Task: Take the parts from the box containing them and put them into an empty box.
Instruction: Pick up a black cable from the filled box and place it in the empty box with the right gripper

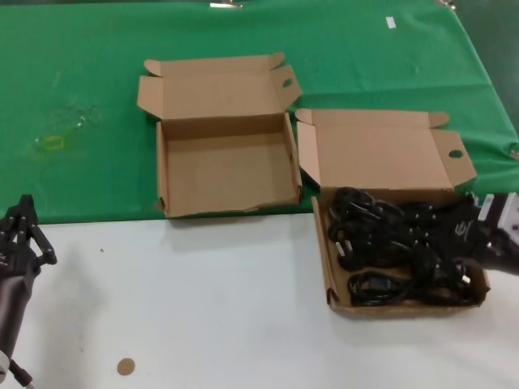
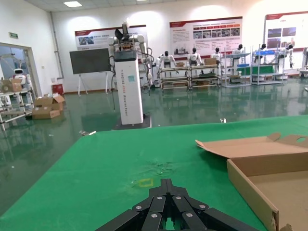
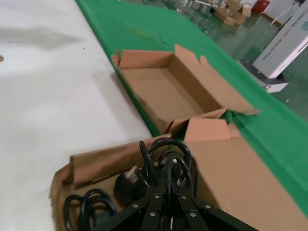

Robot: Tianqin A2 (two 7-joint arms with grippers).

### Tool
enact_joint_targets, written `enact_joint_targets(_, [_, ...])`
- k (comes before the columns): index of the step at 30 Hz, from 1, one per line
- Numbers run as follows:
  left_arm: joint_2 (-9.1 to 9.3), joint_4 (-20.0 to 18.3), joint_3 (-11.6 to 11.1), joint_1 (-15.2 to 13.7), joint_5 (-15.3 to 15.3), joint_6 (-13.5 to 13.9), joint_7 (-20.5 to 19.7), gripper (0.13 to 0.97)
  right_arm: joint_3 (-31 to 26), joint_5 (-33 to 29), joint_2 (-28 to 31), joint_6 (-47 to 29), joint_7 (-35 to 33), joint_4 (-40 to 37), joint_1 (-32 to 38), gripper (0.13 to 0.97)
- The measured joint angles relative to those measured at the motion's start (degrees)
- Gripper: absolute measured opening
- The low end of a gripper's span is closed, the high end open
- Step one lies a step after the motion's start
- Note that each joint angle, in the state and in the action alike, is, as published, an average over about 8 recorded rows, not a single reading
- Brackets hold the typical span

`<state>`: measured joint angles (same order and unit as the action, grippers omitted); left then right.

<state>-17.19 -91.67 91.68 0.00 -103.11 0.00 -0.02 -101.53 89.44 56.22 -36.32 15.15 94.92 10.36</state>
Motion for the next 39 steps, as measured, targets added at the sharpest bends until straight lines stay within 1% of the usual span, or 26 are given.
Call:
enact_joint_targets(9, [0.00,0.0,0.0,0.0,0.0,0.0,0.0,0.144,0.3,-2.1,0.0,-0.6,2.1,1.2,3.6,0.166])
enact_joint_targets(15, [0.00,0.0,0.0,0.0,0.0,0.0,0.0,0.144,-1.8,-6.0,-2.8,-2.0,4.2,0.5,9.0,0.166])
enact_joint_targets(20, [0.00,0.0,0.0,0.0,0.0,0.0,0.0,0.144,-4.7,-10.5,-7.4,-3.5,5.6,-1.2,14.7,0.166])
enact_joint_targets(28, [0.00,0.0,0.0,0.0,0.0,0.0,0.0,0.144,-9.6,-17.7,-16.8,-5.8,6.7,-6.4,23.9,0.166])
enact_joint_targets(39, [0.00,0.0,0.0,0.0,0.0,0.0,0.0,0.144,-13.8,-25.1,-28.3,-6.7,7.4,-14.4,31.6,0.166])
